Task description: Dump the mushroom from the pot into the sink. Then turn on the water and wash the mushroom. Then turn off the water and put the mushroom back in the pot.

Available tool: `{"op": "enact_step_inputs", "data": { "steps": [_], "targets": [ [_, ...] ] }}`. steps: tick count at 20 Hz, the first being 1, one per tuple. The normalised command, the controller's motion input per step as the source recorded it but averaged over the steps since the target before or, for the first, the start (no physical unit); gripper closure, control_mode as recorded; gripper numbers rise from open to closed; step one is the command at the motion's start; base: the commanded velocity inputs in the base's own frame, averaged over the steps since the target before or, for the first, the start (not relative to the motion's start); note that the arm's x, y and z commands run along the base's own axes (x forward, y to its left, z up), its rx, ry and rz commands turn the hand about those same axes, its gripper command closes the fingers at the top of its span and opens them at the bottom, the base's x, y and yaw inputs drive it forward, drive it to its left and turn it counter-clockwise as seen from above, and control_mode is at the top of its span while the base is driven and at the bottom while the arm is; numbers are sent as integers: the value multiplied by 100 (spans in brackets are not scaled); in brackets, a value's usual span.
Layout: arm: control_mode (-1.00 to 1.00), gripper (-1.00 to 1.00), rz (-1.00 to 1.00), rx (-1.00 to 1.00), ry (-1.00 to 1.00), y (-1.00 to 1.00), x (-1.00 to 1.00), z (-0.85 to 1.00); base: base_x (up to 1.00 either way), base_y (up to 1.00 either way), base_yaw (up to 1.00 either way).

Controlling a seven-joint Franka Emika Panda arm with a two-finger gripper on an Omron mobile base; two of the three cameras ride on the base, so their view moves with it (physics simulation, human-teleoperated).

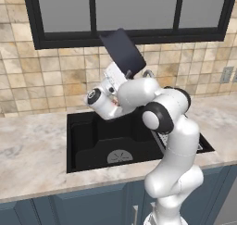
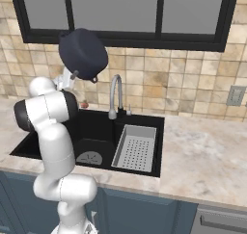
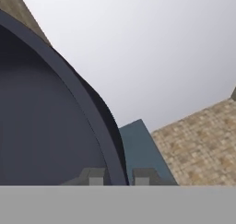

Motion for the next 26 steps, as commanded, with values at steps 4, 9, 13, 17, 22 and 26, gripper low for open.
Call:
{"op": "enact_step_inputs", "data": {
  "steps": [4, 9, 13, 17, 22, 26],
  "targets": [
    [-100, 100, 0, -8, -4, 0, 0, -4, 0, 0, 0],
    [-100, 100, 0, -5, -6, 0, 0, -1, 0, 0, 0],
    [-100, 100, 0, -5, -26, -2, -9, 7, 0, 0, 0],
    [-100, 100, 0, 24, -12, 0, -54, 5, 0, 0, 0],
    [-100, 100, 0, 41, 0, 0, -69, 0, 0, 0, 0],
    [-100, 100, 1, 42, 0, 0, -64, 0, 0, 0, 0]
  ]
}}
